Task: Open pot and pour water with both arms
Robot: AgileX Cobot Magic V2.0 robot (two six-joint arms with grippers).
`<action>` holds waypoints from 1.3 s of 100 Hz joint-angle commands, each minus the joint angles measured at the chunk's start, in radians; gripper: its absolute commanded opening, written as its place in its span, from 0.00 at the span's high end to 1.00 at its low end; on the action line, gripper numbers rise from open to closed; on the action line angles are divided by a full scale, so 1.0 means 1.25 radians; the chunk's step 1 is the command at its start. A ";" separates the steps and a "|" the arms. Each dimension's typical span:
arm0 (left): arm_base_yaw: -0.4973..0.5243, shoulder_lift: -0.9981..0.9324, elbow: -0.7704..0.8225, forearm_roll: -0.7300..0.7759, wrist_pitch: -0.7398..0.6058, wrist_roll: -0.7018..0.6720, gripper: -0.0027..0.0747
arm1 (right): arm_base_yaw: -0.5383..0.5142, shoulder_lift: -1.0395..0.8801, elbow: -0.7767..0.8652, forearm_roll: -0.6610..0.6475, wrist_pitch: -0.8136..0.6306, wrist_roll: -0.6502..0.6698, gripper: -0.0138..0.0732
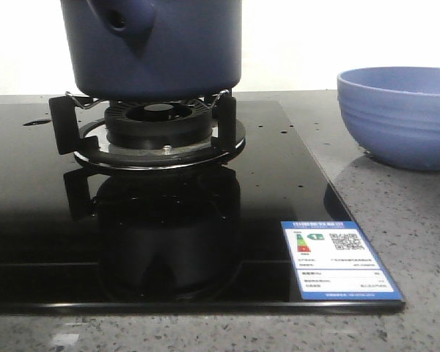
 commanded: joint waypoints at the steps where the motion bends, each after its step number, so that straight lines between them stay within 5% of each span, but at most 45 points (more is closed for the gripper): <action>1: 0.043 -0.043 0.004 -0.012 -0.023 -0.044 0.99 | -0.006 -0.061 0.043 0.123 -0.158 -0.089 0.91; 33: 0.017 -0.243 0.298 -0.014 -0.431 -0.035 0.99 | -0.006 -0.315 0.420 0.198 -0.507 -0.287 0.90; 58: -0.108 -0.444 0.554 -0.033 -0.457 0.049 0.99 | -0.006 -0.534 0.663 0.198 -0.549 -0.333 0.90; 75: -0.122 -0.570 0.660 -0.080 -0.506 0.049 0.99 | -0.006 -0.619 0.762 0.198 -0.554 -0.333 0.90; 130: -0.122 -0.629 0.684 -0.130 -0.503 0.048 0.99 | -0.006 -0.630 0.775 0.202 -0.530 -0.333 0.90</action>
